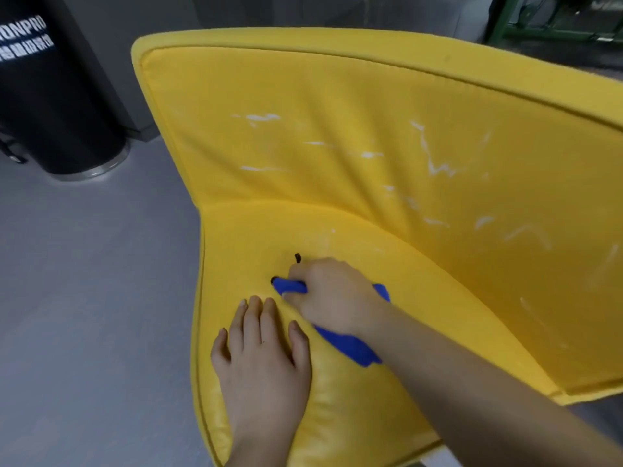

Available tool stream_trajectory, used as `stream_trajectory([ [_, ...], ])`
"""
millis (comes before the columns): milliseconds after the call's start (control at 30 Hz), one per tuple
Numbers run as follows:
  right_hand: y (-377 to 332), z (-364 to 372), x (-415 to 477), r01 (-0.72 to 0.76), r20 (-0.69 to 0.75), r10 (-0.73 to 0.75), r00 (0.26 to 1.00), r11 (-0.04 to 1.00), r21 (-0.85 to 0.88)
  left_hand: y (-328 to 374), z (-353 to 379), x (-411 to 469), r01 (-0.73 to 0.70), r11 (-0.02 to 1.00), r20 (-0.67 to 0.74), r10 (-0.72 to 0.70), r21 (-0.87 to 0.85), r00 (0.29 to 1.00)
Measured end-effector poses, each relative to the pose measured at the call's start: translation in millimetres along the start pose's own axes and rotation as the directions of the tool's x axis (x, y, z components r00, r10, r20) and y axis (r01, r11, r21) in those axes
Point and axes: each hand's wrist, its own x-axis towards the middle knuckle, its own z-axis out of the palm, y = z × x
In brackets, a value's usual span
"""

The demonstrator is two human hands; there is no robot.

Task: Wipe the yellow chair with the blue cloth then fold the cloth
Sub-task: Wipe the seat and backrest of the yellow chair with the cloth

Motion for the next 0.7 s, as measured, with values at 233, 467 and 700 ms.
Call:
stream_trajectory([
  [233, 37, -21, 97, -0.130, -0.207, 0.080, 0.975, 0.961, -0.245, 1, 2, 0, 0.014, 1.000, -0.022, -0.014, -0.014, 1.000],
  [467, 37, -16, -2, 0.050, 0.023, -0.048, 0.999, 0.989, -0.141, 0, 0, 2, 0.016, 1.000, 0.010, -0.016, -0.002, 1.000],
  [700, 28, -35, -20, 0.037, -0.073, -0.055, 0.996, 0.973, -0.228, 1, -1, 0, 0.003, 1.000, 0.014, -0.003, -0.010, 1.000],
])
